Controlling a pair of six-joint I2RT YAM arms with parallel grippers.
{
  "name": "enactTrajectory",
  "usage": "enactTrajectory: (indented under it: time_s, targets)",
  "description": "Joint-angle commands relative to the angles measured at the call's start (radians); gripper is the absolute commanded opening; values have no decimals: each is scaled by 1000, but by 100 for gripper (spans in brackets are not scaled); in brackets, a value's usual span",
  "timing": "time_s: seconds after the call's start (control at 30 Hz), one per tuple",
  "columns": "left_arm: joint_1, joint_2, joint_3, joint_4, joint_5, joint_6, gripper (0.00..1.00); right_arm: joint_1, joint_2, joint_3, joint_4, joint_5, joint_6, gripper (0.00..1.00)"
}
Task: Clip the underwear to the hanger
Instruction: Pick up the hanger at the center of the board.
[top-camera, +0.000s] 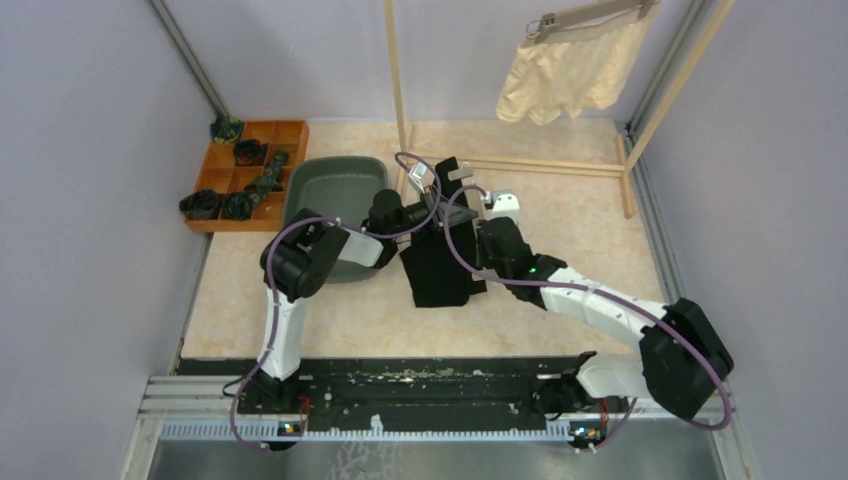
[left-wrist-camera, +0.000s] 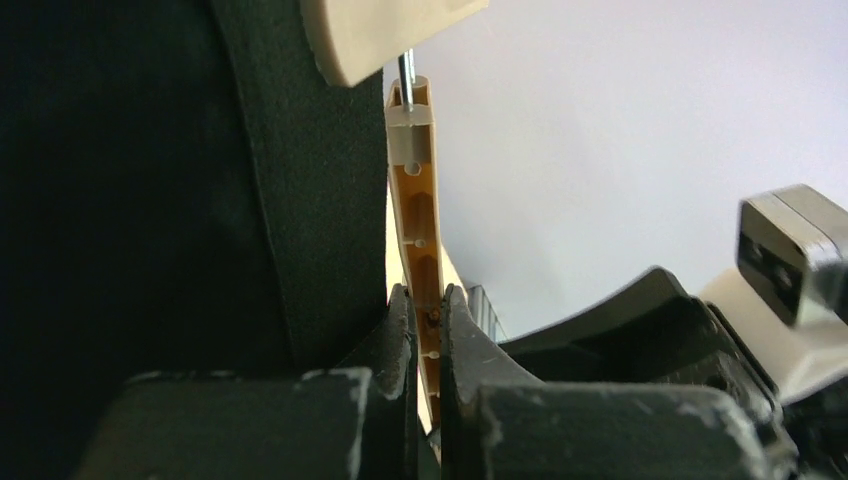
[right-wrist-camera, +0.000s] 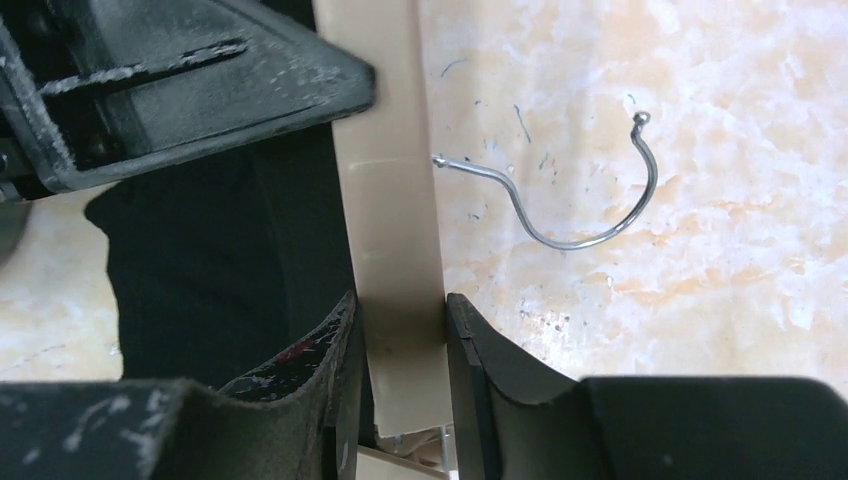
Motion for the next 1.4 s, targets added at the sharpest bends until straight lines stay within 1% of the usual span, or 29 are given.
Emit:
enactTrajectory:
  time_s: [0.0, 0.07, 0.17, 0.2, 0.3, 0.4, 0.5, 0.6, 0.7, 0.8, 0.87, 1.1, 1.37]
  targets:
    - [24, 16, -27, 165, 94, -30, 0, -87, -145, -12, 76, -65, -15, 33]
    - [37, 22, -31, 222, 115, -51, 0, -120, -190, -27, 73, -111, -21, 39]
    - [57, 34, -33, 313, 151, -88, 0, -158, -247, -50, 77, -175, -30, 45]
    - [62, 40, -32, 339, 163, -98, 0, -177, -262, -56, 76, -201, -30, 49]
    - [72, 56, -31, 419, 193, -132, 0, -213, -287, -67, 75, -266, -30, 56]
    - [75, 83, -20, 494, 217, -183, 0, -234, -287, -78, 92, -311, -29, 61]
    - [77, 100, -10, 535, 231, -213, 0, -244, -279, -88, 118, -346, -26, 63]
    - [78, 110, -1, 568, 247, -233, 0, -257, -283, -101, 144, -394, -20, 63]
    - [84, 115, 9, 617, 262, -260, 0, -289, -299, -119, 173, -479, -8, 62]
    - [92, 112, 27, 633, 277, -282, 0, -313, -326, -146, 205, -559, 8, 59]
    - [96, 101, 38, 633, 286, -284, 0, -316, -342, -158, 205, -575, 13, 57]
    - [110, 87, 109, 633, 319, -331, 0, -324, -380, -203, 224, -626, 42, 52]
    - [123, 64, 153, 633, 344, -377, 0, -390, -417, -246, 293, -754, 85, 49]
